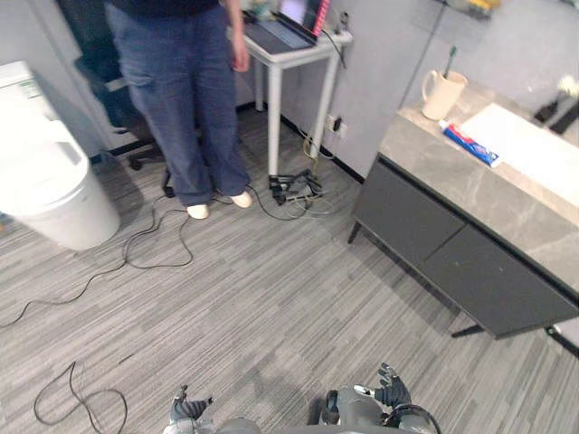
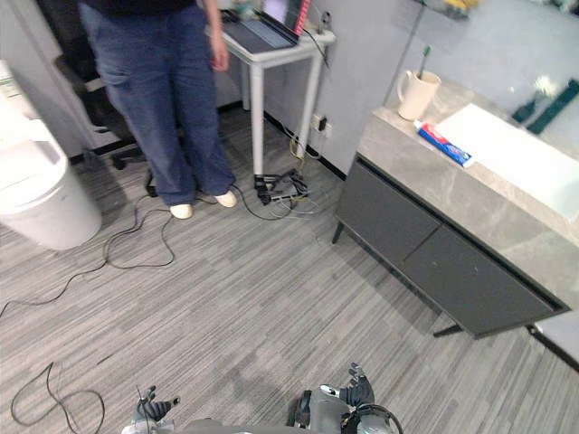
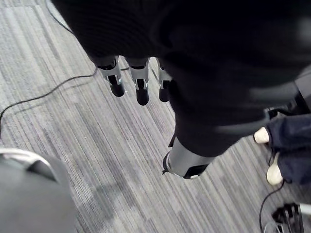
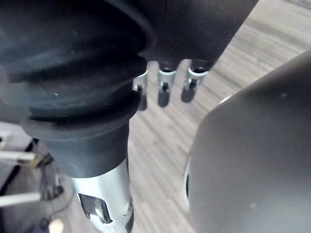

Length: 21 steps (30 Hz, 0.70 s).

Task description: Organize washtable

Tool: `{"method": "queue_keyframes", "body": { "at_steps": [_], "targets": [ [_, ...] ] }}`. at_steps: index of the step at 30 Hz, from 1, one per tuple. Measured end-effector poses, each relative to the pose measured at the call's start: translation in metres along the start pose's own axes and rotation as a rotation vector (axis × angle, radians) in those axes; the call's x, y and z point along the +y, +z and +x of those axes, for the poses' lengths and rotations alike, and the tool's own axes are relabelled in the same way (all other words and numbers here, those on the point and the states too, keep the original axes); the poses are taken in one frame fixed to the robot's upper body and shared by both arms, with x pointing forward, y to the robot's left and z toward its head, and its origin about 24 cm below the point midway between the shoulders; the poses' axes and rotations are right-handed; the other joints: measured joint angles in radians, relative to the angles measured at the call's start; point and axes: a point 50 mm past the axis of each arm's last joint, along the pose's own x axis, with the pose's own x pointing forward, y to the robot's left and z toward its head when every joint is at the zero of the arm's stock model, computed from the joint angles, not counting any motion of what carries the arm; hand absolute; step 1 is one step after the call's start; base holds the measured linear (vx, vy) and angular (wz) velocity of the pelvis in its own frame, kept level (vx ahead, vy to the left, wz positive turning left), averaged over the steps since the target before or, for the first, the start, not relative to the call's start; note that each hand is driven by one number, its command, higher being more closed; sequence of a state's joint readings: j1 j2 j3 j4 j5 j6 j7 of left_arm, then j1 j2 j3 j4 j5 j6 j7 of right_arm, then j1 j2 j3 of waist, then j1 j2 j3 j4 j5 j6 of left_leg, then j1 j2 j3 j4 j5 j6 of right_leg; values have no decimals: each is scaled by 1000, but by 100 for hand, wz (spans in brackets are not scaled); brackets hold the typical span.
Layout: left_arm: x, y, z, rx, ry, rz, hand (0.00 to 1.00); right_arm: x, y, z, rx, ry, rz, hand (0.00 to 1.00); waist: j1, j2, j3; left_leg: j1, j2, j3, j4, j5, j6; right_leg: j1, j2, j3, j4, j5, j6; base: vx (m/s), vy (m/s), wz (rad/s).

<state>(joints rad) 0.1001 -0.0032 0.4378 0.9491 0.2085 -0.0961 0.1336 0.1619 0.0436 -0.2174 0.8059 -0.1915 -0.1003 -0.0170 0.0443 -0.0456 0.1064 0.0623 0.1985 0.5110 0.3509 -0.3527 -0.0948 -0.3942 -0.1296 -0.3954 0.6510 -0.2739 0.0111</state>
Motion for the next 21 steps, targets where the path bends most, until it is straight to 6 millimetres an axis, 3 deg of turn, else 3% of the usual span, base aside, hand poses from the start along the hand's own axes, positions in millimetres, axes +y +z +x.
{"method": "queue_keyframes", "body": {
  "at_steps": [2,3,4,5,7,8,9,10,11,12,15,16,17,18,19,21],
  "targets": [
    [-8,-3,-1,19,-20,-2,0,-6,5,2,-13,-21,6,0,-1,19,2,72,16,95,-41,-17,-32,-36,-27,-109,10,8,-29,322,-71,-106],
    [-8,-10,-4,35,-23,-1,0,-8,2,1,-7,-27,2,0,-7,27,-11,123,11,140,-85,-9,-47,-27,-20,-133,-28,26,-71,636,-148,-173],
    [-9,-13,-5,43,-26,-6,0,-9,0,0,1,-34,25,0,-30,49,-34,125,101,95,136,6,-30,22,63,-98,-53,27,-170,964,-297,-211],
    [-16,-6,-6,16,-52,-25,0,-12,0,0,8,-42,23,0,-23,77,-32,-43,191,-91,535,134,84,85,156,-29,-117,5,-199,1094,-331,-225],
    [-12,-10,-6,34,-26,-72,0,-12,-4,0,31,-44,21,0,-20,73,-15,-164,198,-236,795,139,87,225,210,60,-204,4,-199,734,-171,-151],
    [-10,-9,-6,28,-14,-82,0,-12,-7,-1,41,-45,18,0,-22,67,-10,-193,189,-257,831,138,85,268,218,96,-234,4,-199,609,-42,-91],
    [-7,-5,-6,9,-2,-89,0,-8,-8,-2,48,-44,23,0,-17,44,-5,-255,161,-297,868,133,86,339,224,157,-295,0,-193,567,22,-117],
    [-7,1,-5,-18,1,-98,0,-7,-13,-3,62,-43,21,0,26,39,-5,-338,132,-317,851,125,73,389,224,239,-344,1,-192,432,73,-140],
    [-7,2,-5,-27,5,-102,0,-6,-13,-3,64,-38,14,0,37,40,-6,-371,126,-323,824,123,71,397,224,274,-356,0,-189,510,178,-199],
    [-3,2,-5,-28,16,-100,0,-4,-9,-2,50,-23,-3,0,48,49,-4,-477,94,-365,695,121,71,447,216,354,-390,-8,-166,446,197,-169],
    [2,-8,-7,7,28,-91,0,-1,-7,-1,48,-14,-2,0,50,34,0,-503,42,-400,421,113,45,498,182,440,-393,-38,-98,428,246,-127],
    [5,-15,-9,28,39,-85,0,-3,-11,-2,57,-19,-1,0,51,42,-3,-502,8,-458,226,160,31,527,167,483,-376,-71,-41,527,352,-105],
    [5,-18,-10,37,43,-84,0,-3,-13,-4,66,-20,0,0,54,43,-4,-500,-14,-490,208,236,-4,532,157,494,-361,-86,-19,640,431,-92],
    [13,-17,-8,38,59,-66,0,3,-19,-6,86,-8,12,0,43,10,-22,-481,-40,-474,219,200,16,523,117,511,-329,-93,-5,546,338,-30],
    [12,-11,-5,19,57,-61,0,8,-19,-7,88,4,15,0,27,-10,-36,-481,-46,-471,226,186,38,503,106,522,-291,-59,12,608,396,-27],
    [10,-6,-3,7,50,-61,0,9,-16,-5,74,14,-1,0,30,6,-29,-462,-34,-464,244,179,47,473,99,563,-288,-59,9,406,328,-53]
  ]
}}
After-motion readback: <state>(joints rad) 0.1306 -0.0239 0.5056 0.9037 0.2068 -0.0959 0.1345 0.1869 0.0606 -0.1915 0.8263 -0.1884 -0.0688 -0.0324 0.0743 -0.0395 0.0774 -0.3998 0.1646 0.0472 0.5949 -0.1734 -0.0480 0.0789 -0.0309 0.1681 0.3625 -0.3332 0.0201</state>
